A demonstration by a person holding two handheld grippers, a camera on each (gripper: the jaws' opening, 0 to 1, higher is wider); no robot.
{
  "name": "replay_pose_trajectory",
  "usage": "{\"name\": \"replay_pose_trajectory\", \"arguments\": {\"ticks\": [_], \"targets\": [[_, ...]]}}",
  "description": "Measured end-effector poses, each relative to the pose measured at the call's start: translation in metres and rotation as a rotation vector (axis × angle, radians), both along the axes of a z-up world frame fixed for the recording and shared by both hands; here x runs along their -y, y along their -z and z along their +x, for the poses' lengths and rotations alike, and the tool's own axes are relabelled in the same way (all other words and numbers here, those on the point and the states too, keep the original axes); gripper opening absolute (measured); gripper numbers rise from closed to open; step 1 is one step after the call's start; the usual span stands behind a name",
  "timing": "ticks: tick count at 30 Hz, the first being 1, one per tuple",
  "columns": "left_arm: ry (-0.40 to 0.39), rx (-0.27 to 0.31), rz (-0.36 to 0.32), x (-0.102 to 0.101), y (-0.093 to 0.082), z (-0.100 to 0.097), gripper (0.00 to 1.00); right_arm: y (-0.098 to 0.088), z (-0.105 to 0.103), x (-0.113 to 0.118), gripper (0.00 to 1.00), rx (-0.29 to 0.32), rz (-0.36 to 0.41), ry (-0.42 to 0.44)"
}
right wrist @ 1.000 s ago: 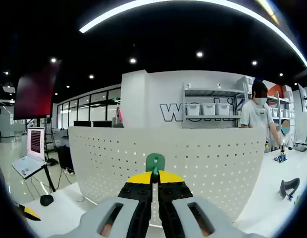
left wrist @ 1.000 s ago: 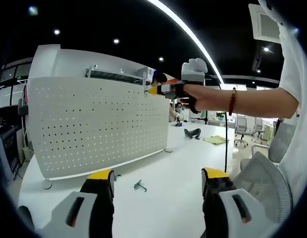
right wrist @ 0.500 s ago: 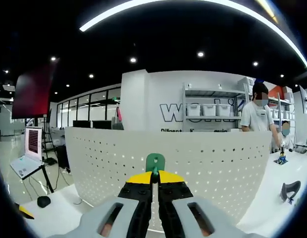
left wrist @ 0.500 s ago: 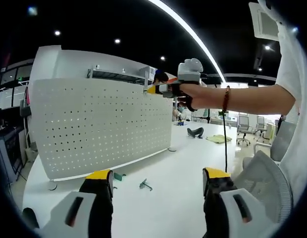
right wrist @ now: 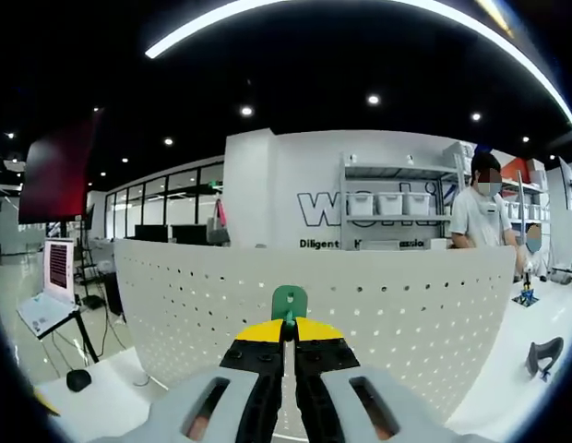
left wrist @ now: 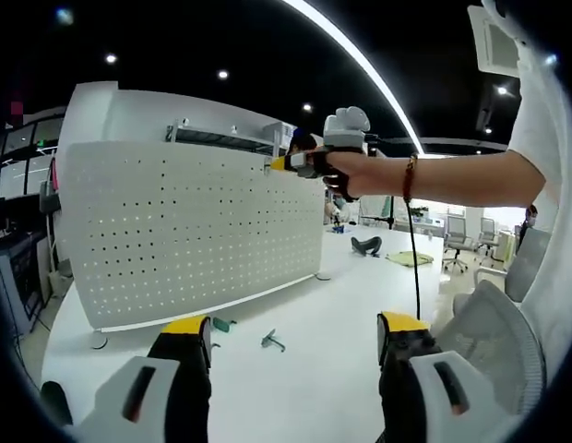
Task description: Insert the hook assembly into the mounting plate slot until the hook locks in place.
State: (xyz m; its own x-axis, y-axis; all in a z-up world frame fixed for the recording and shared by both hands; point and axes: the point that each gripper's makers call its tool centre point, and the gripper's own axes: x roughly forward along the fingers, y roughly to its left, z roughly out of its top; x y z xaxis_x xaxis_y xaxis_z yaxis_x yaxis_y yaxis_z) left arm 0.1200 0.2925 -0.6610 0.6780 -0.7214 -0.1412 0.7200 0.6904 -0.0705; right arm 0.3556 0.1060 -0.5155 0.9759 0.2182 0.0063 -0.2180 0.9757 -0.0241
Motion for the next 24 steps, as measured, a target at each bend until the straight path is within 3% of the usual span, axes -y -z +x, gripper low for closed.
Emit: {"name": "replay_pose_trajectory", "arguments": {"ticks": [24], "targets": [[0.004, 0.003, 0.007, -0.001, -0.002, 0.005, 0.76, 0.001, 0.029, 0.015, 0.01, -0.019, -0.057, 0.034]]}}
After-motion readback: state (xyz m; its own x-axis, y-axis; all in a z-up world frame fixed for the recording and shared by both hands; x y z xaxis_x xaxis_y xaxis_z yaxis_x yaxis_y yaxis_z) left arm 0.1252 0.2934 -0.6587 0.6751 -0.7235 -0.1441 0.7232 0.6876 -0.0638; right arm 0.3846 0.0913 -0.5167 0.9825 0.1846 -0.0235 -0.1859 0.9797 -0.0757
